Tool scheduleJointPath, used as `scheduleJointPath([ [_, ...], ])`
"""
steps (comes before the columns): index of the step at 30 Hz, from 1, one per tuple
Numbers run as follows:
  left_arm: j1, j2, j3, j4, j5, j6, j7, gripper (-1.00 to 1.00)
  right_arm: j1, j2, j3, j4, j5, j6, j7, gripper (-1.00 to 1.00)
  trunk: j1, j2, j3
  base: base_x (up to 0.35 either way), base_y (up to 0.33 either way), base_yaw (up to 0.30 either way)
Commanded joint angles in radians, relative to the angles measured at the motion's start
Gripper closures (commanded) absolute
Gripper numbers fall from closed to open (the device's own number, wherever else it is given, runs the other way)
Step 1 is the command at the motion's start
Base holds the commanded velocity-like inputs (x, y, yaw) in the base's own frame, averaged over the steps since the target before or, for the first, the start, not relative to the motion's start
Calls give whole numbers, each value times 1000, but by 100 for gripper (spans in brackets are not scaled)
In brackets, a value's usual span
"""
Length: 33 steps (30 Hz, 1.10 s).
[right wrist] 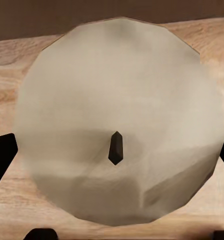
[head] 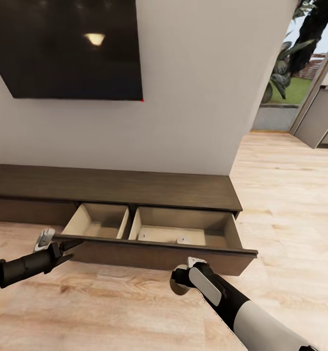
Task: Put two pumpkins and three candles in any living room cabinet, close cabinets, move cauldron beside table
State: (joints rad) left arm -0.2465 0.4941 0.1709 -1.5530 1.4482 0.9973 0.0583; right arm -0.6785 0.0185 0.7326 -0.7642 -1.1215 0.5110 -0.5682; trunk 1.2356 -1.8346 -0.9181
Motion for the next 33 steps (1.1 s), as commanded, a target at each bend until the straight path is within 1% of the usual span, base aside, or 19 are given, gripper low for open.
scheduleJointPath([
  [1,-1,0,1,-1,6,4,6,-100,-1,-1,3,-1,-8,0,-7,100,0,0,-1,188,-270,0],
  [18,6,0,1,-1,6,4,6,-100,-1,-1,3,-2,-9,3,-4,100,0,0,-1,152,-286,-2],
  [23,7,0,1,-1,6,4,6,-100,-1,-3,2,-15,-11,8,-3,100,0,0,-1,41,-93,0],
  [26,7,0,1,-1,6,4,6,-100,-1,-6,1,-70,-13,17,-3,100,0,0,-1,8,-17,0],
  [28,7,0,1,-1,6,4,6,-100,-1,-7,-20,-156,-13,39,-6,100,0,0,-1,3,-6,0],
  [30,7,0,1,-1,6,4,6,-100,-1,-8,-67,-236,-13,69,-10,100,0,0,-1,1,-3,0],
  [31,7,0,1,-1,6,4,6,-100,0,-8,-93,-259,-12,83,-11,100,0,0,-1,1,-1,0],
  [33,7,0,1,-1,6,4,6,-100,0,-8,-121,-278,-10,96,-12,100,0,0,-1,0,-1,0],
])
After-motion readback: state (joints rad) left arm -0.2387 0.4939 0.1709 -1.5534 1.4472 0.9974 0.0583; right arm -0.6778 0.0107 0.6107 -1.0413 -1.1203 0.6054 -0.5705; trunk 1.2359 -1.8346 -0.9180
